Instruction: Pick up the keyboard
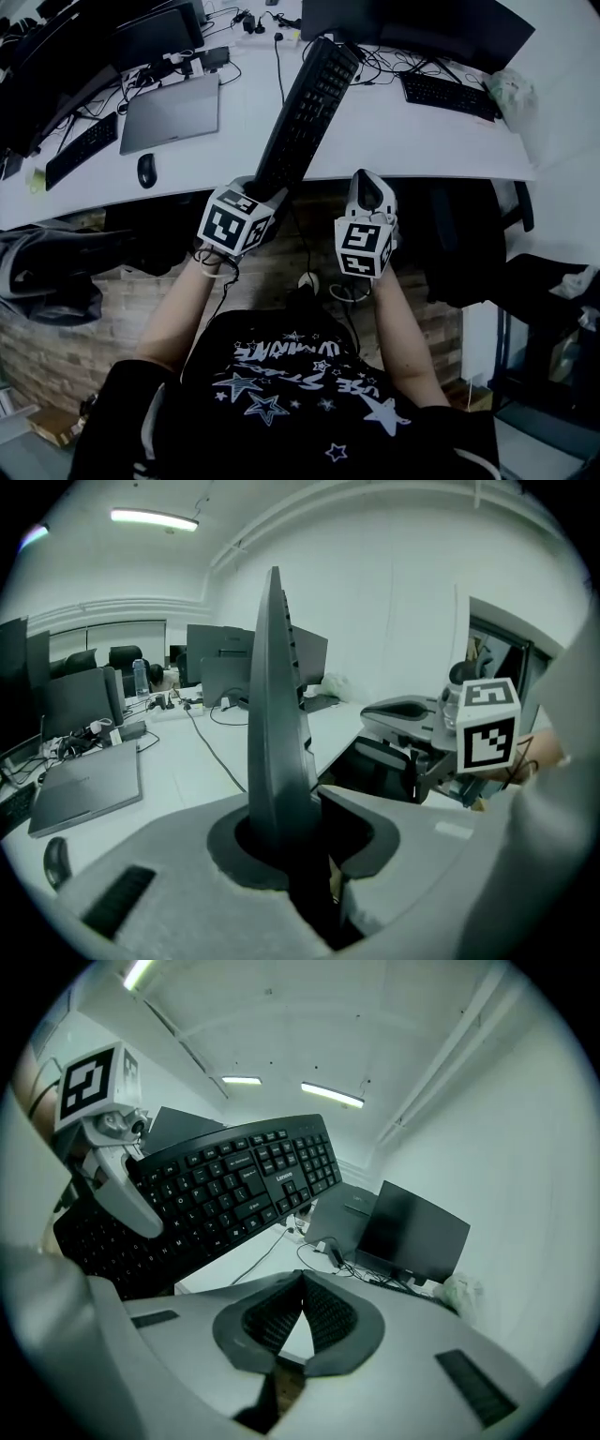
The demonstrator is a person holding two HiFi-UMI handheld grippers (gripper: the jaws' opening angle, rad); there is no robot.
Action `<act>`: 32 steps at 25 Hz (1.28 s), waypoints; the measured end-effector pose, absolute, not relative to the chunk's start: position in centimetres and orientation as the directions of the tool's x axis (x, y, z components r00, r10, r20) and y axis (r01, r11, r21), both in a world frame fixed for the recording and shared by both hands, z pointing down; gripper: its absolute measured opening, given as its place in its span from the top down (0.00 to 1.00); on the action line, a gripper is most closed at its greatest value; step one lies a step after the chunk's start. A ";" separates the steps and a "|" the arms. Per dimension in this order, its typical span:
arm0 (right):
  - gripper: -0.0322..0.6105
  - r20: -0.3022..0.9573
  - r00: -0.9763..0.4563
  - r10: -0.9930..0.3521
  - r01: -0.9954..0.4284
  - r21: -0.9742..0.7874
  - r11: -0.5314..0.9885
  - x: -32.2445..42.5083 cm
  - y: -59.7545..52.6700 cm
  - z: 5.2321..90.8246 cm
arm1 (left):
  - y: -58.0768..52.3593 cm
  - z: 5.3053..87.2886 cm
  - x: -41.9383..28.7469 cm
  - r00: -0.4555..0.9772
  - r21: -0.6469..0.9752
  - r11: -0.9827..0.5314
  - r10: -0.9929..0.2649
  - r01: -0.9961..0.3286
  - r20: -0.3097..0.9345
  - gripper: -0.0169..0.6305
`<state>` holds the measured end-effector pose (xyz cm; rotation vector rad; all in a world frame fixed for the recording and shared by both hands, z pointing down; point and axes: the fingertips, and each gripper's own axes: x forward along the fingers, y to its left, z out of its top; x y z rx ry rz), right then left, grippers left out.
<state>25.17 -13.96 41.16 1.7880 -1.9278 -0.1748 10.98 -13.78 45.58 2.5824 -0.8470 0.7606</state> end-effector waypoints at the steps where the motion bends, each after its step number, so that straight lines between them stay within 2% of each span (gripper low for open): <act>1: 0.94 0.268 -0.001 -0.963 -0.903 0.413 0.116 24.6 -13.3 41.0 | -13.1 45.3 10.3 0.692 0.131 -0.778 -0.452 -0.615 0.564 0.83; 10: 0.94 0.251 0.056 -0.966 -0.926 0.374 0.044 17.6 -7.7 40.2 | -6.9 44.5 2.3 0.745 0.162 -0.796 -0.446 -0.584 0.496 0.83; 19: 0.94 0.271 0.121 -0.955 -0.937 0.348 -0.020 11.3 -0.9 40.7 | -1.0 46.6 -6.0 0.760 0.192 -0.807 -0.404 -0.558 0.509 0.83; 32: 0.94 0.319 0.196 -0.927 -0.939 0.334 -0.083 7.6 6.2 42.4 | 4.0 48.0 -10.2 0.796 0.235 -0.838 -0.325 -0.493 0.511 0.83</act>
